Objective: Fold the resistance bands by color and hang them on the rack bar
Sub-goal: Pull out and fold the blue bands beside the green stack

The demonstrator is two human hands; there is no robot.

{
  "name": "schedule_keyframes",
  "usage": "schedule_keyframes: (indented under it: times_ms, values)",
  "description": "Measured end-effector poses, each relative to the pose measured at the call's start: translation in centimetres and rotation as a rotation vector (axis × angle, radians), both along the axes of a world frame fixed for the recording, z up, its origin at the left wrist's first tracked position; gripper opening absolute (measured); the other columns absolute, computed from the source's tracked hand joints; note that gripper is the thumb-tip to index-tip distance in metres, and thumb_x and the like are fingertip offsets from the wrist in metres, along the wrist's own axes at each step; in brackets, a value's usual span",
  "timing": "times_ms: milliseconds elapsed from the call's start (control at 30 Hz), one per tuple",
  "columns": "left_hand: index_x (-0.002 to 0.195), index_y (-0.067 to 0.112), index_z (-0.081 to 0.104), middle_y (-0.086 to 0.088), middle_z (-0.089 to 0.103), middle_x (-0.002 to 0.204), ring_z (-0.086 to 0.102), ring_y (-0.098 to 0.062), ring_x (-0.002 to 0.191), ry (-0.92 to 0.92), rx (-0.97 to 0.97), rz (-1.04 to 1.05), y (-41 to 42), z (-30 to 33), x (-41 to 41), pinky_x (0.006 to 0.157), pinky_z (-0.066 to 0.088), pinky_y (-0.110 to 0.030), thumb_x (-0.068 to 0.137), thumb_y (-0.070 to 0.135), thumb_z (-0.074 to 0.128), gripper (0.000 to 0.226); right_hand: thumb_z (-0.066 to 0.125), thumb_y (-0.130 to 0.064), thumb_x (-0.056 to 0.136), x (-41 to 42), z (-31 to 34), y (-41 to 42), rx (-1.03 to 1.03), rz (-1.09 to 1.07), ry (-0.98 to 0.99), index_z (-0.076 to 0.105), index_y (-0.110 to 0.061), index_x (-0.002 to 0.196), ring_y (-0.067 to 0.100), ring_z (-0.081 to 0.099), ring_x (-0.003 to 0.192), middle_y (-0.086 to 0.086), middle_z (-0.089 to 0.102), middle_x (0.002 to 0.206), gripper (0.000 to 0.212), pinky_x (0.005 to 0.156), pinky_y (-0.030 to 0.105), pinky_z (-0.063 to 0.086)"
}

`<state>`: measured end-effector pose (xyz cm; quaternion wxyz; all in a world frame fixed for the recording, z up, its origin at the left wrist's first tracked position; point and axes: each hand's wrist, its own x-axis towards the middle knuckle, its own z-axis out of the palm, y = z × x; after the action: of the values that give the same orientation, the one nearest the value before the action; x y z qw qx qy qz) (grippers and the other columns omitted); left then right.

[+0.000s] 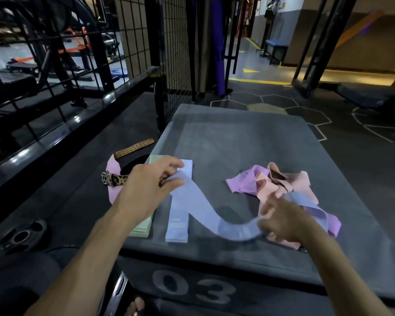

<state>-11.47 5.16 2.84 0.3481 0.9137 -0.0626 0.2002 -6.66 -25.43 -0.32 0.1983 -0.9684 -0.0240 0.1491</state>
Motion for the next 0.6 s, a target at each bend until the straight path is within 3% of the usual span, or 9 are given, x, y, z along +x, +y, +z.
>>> schedule_keyframes:
  times_ms: [67,133,200,233,300,367,500,600]
  values:
    - [0.101,0.025,0.073,0.017,0.072,0.084,0.063,0.004,0.081,0.013,0.004,-0.063,-0.9,0.4,-0.5,0.073,0.044,-0.006,0.085,0.026,0.080,0.018,0.073,-0.033,0.085,-0.4,-0.1,0.6,-0.043,0.150,-0.057,0.065,-0.021,0.113,0.016,0.065,0.087,0.001,0.070,0.104,0.031,0.079,0.028,0.049]
    - [0.095,0.026,0.074,0.017,0.072,0.082,0.064,0.004,0.080,0.033,-0.036,-0.135,-1.6,0.7,-0.8,0.072,0.046,-0.010,0.084,0.025,0.080,0.012,0.075,-0.037,0.086,-1.2,0.2,2.2,0.266,0.299,-0.052,0.056,-0.032,0.133,0.006,0.061,0.105,-0.009,0.063,0.122,0.050,0.089,0.021,0.048]
    - [0.092,0.025,0.074,0.016,0.072,0.082,0.065,0.001,0.080,0.021,-0.053,-0.206,-2.1,1.1,-0.9,0.073,0.046,-0.011,0.084,0.022,0.081,0.011,0.074,-0.033,0.089,-2.2,0.7,4.7,0.506,0.416,-0.048,0.055,-0.040,0.134,-0.005,0.055,0.118,-0.024,0.059,0.129,0.049,0.098,0.017,0.044]
    - [0.092,0.025,0.074,0.016,0.073,0.083,0.066,0.000,0.081,0.011,-0.062,-0.228,-2.2,1.2,-0.9,0.074,0.047,-0.011,0.084,0.021,0.081,0.011,0.072,-0.030,0.090,-2.5,0.7,5.7,0.553,0.453,-0.100,0.061,-0.038,0.126,-0.007,0.055,0.116,-0.026,0.062,0.122,0.038,0.100,0.017,0.043]
    - [0.092,0.023,0.075,0.014,0.074,0.085,0.068,-0.005,0.084,0.005,-0.098,-0.248,-2.1,1.6,-0.7,0.076,0.050,-0.015,0.083,0.020,0.082,0.012,0.069,-0.022,0.093,-2.6,0.8,7.2,0.619,0.451,-0.222,0.066,-0.032,0.094,-0.004,0.061,0.092,-0.020,0.067,0.091,0.010,0.093,0.026,0.049]
    - [0.095,0.022,0.075,0.012,0.075,0.089,0.069,-0.009,0.087,0.025,-0.126,-0.246,-1.7,2.0,-0.5,0.080,0.054,-0.022,0.082,0.021,0.083,0.015,0.067,-0.015,0.093,-2.6,0.9,7.7,0.687,0.407,-0.285,0.057,-0.028,0.075,0.007,0.055,0.068,-0.008,0.058,0.069,0.024,0.076,0.036,0.050]
    - [0.092,0.022,0.075,0.004,0.076,0.086,0.071,-0.010,0.082,0.091,-0.236,-0.241,-0.3,2.8,0.8,0.082,0.057,-0.026,0.083,0.016,0.082,0.013,0.068,-0.013,0.093,-2.3,1.6,8.1,0.847,0.393,-0.247,0.064,-0.016,0.079,0.006,0.049,0.060,0.001,0.057,0.063,0.016,0.060,0.023,0.041]
    - [0.088,0.020,0.075,-0.003,0.075,0.083,0.067,-0.008,0.075,0.054,-0.266,-0.199,0.7,4.2,3.4,0.078,0.054,-0.024,0.082,0.011,0.082,0.013,0.072,-0.013,0.091,-1.4,0.9,7.9,0.778,0.397,-0.106,0.060,-0.020,0.076,-0.002,0.046,0.058,-0.011,0.055,0.060,0.020,0.058,0.018,0.040]
